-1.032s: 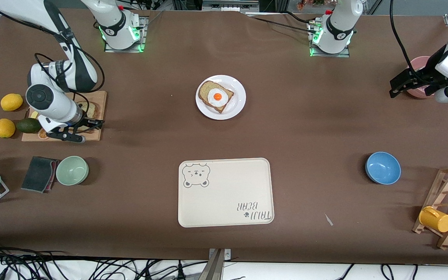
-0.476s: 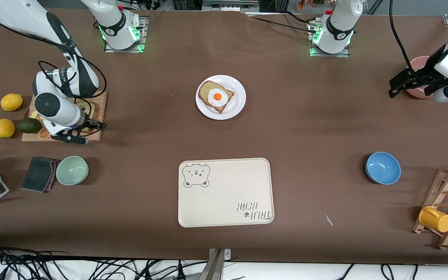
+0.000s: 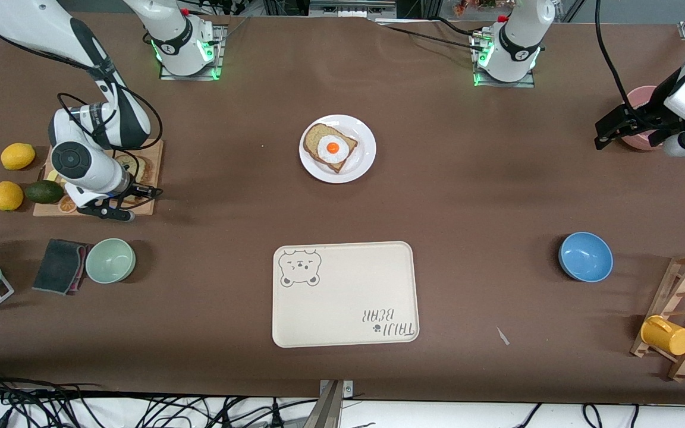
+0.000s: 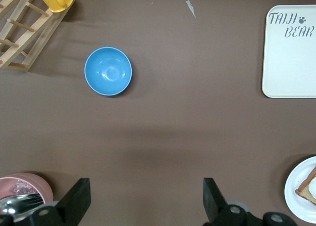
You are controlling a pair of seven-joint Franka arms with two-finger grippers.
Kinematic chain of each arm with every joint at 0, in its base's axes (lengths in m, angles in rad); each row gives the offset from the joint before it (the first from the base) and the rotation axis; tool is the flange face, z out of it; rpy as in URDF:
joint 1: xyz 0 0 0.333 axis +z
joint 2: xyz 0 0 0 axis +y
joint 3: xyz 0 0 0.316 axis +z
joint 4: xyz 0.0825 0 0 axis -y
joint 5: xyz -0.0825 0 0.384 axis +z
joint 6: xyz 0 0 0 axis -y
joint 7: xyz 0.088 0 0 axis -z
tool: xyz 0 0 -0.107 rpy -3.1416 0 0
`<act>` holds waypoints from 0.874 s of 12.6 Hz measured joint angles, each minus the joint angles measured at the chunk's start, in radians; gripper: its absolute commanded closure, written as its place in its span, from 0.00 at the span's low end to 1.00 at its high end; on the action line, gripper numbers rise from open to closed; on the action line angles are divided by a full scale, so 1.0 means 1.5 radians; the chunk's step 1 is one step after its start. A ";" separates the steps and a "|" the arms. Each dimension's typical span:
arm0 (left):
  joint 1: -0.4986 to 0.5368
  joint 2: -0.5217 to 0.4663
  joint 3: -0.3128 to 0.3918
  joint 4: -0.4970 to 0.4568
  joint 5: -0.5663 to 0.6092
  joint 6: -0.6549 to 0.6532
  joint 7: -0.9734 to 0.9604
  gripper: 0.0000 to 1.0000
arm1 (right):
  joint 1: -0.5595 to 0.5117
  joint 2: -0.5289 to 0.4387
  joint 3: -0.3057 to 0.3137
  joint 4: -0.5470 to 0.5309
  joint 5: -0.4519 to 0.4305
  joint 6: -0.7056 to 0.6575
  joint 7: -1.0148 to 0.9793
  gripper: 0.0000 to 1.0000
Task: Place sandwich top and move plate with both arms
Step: 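Reach the right gripper down to the bread slice on the cutting board, then grasp the bread slice edge with the right gripper and lift it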
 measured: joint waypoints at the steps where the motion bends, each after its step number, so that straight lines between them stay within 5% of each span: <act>1: 0.000 0.000 0.000 0.000 0.000 0.000 0.000 0.00 | 0.000 0.000 0.000 0.000 0.000 -0.002 0.000 0.32; 9: 0.000 0.000 0.000 0.000 0.000 0.000 0.000 0.00 | 0.000 -0.002 0.000 0.002 -0.002 -0.027 0.000 0.51; 11: 0.000 0.000 0.000 0.000 0.000 0.000 0.000 0.00 | 0.000 -0.002 -0.001 0.003 -0.004 -0.028 0.000 0.64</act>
